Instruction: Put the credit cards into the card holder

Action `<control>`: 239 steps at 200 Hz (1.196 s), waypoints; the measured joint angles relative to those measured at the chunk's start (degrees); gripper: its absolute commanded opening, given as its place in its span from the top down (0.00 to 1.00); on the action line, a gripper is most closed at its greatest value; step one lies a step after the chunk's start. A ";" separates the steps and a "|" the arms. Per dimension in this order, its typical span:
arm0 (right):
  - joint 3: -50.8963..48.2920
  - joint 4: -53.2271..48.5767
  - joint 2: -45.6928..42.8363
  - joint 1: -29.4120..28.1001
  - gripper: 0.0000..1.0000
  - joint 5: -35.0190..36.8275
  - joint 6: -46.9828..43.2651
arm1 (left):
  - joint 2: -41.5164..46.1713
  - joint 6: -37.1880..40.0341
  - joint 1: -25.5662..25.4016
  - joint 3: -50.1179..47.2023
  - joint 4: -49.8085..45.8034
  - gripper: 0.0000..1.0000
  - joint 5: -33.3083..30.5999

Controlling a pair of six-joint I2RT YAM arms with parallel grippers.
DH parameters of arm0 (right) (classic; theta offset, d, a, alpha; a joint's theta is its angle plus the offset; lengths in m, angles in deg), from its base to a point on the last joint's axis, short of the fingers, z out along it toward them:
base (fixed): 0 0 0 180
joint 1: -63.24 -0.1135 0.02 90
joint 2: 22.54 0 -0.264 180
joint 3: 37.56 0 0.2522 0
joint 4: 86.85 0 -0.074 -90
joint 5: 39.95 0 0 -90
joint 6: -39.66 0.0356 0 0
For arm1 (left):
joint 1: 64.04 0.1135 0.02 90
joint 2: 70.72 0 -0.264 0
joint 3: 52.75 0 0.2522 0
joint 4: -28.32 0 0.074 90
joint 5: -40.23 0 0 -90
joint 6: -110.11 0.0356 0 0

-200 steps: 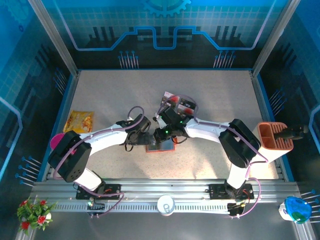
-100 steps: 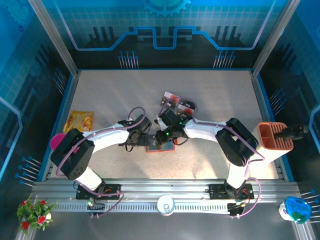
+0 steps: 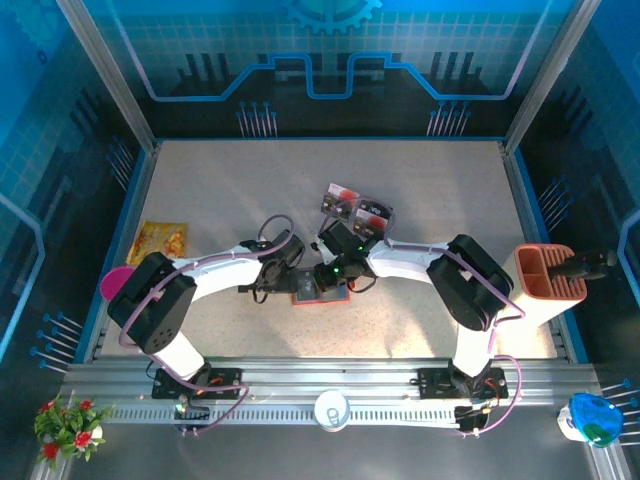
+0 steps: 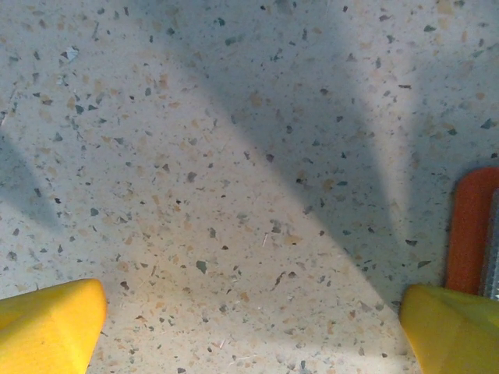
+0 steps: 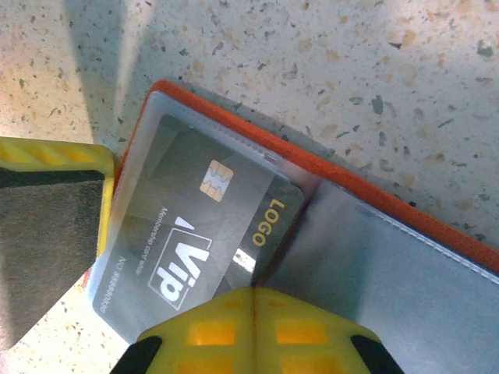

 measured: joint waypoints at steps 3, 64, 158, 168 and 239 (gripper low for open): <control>0.02 0.00 0.04 0.00 1.00 0.00 0.00 | 0.00 0.02 0.00 0.00 0.02 0.01 0.00; 0.83 -0.04 1.03 -0.22 1.00 -0.20 0.00 | -0.07 0.02 0.00 0.00 0.07 0.01 0.02; 1.53 -0.04 1.81 -0.48 1.00 -0.72 0.50 | -0.04 0.07 0.00 0.00 0.07 0.01 0.02; 1.53 -0.04 1.81 -0.48 1.00 -0.72 0.68 | 0.02 0.20 0.00 0.00 0.07 0.01 0.00; 1.36 -0.13 -1.27 -0.44 0.97 -1.16 1.55 | 1.46 0.24 0.00 -0.02 -0.33 0.01 -0.55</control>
